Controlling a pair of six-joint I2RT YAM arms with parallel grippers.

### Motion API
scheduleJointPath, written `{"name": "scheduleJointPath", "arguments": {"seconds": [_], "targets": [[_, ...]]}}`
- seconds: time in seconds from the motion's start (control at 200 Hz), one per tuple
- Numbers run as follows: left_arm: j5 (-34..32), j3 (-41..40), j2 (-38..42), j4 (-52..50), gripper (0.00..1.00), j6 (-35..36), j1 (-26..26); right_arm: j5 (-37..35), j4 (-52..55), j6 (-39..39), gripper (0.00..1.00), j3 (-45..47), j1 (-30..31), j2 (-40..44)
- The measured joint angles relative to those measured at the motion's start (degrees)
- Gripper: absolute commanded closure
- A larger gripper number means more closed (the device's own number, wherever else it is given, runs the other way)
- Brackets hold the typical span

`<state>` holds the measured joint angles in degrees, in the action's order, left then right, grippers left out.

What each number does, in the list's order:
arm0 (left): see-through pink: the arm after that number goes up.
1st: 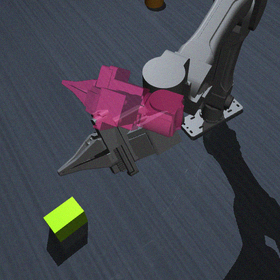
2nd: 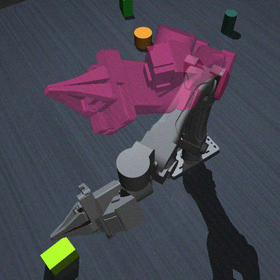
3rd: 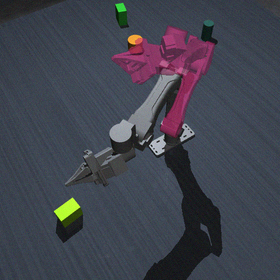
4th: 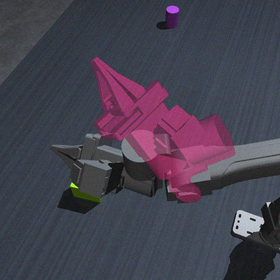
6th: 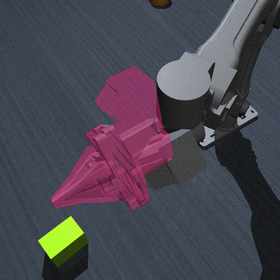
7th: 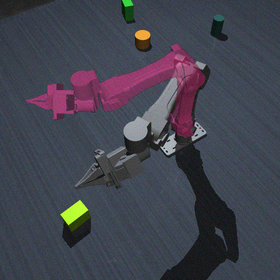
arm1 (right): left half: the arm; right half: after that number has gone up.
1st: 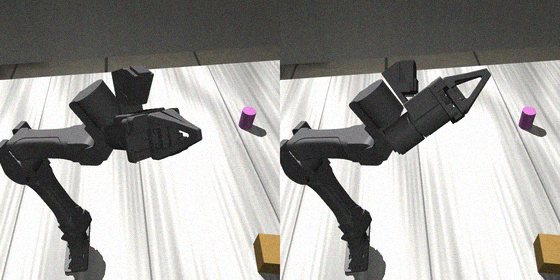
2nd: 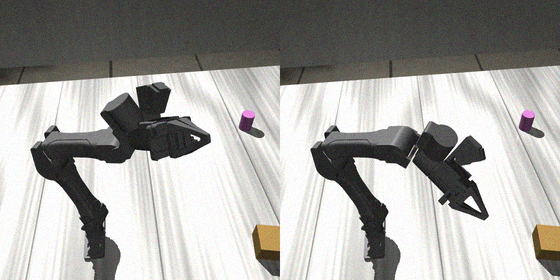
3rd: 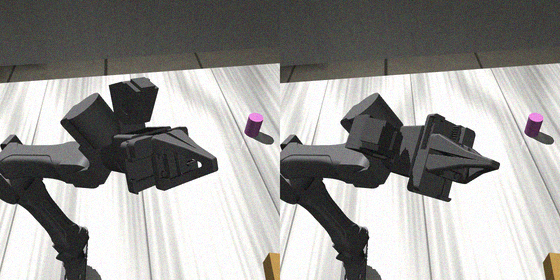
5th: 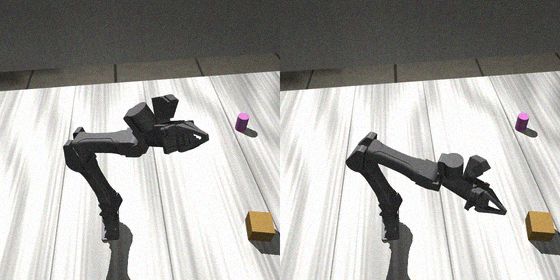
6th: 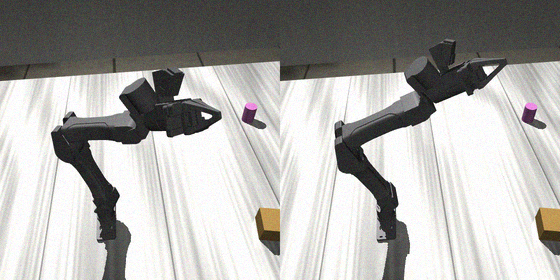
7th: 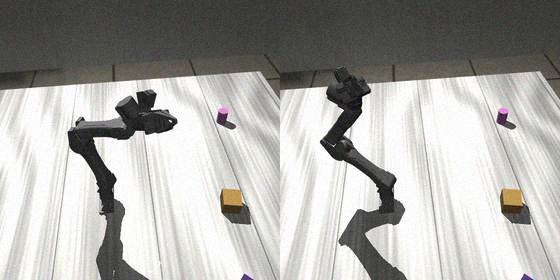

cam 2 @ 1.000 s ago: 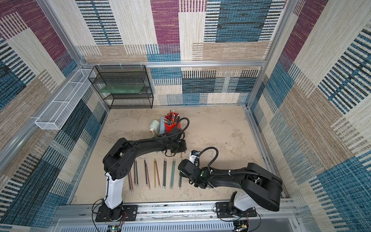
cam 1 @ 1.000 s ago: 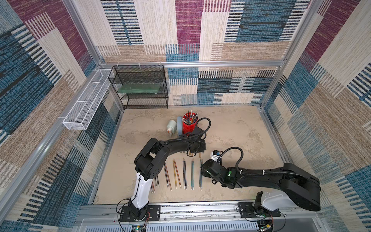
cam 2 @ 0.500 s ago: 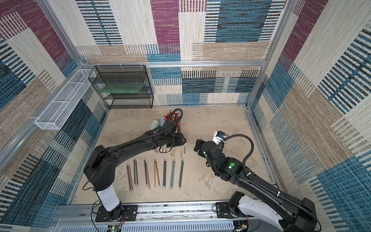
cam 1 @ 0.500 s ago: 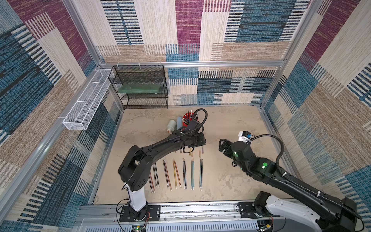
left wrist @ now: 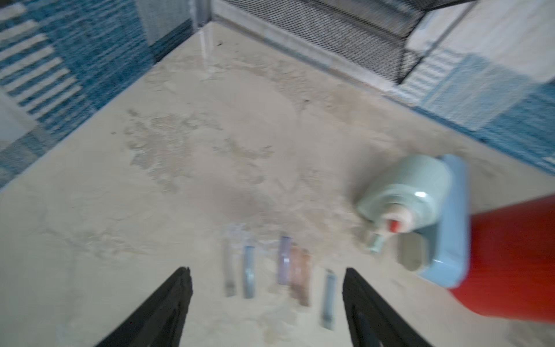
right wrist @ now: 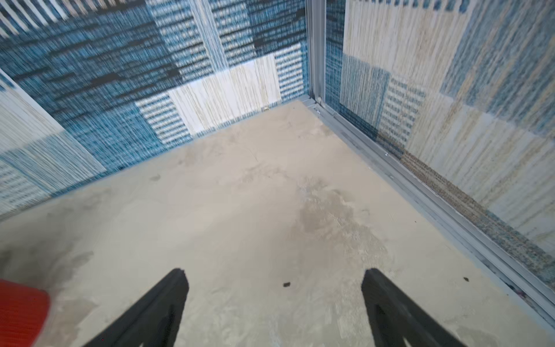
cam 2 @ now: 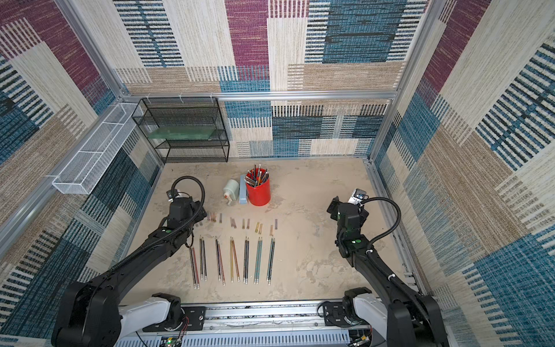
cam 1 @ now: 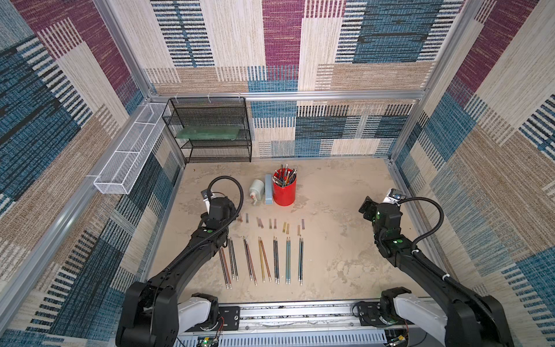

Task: Remove the protective cover of the pencils
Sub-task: Reset both arms

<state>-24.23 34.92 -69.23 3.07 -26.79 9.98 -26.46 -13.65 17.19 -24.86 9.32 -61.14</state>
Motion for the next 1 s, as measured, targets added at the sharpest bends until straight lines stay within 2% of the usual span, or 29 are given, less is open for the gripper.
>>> {"name": "scheduleJointPath", "arguments": {"seconds": [0.1, 0.185, 0.27, 0.295, 0.316, 0.426, 0.536, 0.601, 0.676, 0.836, 0.881, 1.002], "targets": [[0.7, -1.3, -2.4, 3.1, 0.26, 5.3, -4.4, -2.7, -8.2, -2.8, 0.05, 3.8, -0.7, -5.1], [0.5, -3.9, -3.0, 10.1, 0.19, 10.0, -5.2, -1.7, -18.3, -4.9, 0.05, 7.8, -2.7, -10.1], [0.2, -9.0, -5.6, 16.7, 0.19, 12.8, -6.7, 1.2, -20.4, -5.9, 0.05, 6.9, -5.7, -13.8], [0.3, -9.3, -6.5, 15.9, 0.04, 13.3, -7.6, 2.4, -21.1, -5.9, 0.05, 5.7, -6.7, -14.7], [0.5, -9.4, -6.9, 15.7, 0.01, 13.6, -8.2, 3.7, -21.9, -6.2, 0.05, 4.8, -7.5, -15.4], [1.8, -9.3, -7.9, 21.5, 0.01, 15.7, -9.4, 8.5, -26.8, -8.7, 0.05, 3.2, -8.5, -17.4], [3.5, -13.1, -10.6, 31.9, 0.01, 17.0, -10.7, 13.2, -36.1, -11.0, 0.05, 7.0, -9.9, -21.7], [4.7, -12.8, -11.8, 30.7, 0.01, 17.4, -12.1, 13.7, -35.3, -11.3, 0.05, 7.5, -10.7, -22.3], [7.3, -12.5, -12.6, 35.3, 0.01, 18.2, -12.2, 15.4, -39.9, -12.5, 0.05, 7.8, -9.4, -22.8], [12.7, -12.5, -16.8, 40.5, 0.01, 20.7, -12.2, 16.2, -41.3, -13.2, 0.05, 7.9, -9.1, -22.9], [14.1, -11.8, -17.4, 38.3, 0.01, 21.0, -12.3, 16.4, -41.6, -13.4, 0.05, 7.9, -9.1, -22.9], [15.7, -11.3, -17.7, 39.7, 0.01, 22.1, -12.1, 16.4, -41.9, -13.6, 0.05, 7.9, -9.0, -23.0]]}}
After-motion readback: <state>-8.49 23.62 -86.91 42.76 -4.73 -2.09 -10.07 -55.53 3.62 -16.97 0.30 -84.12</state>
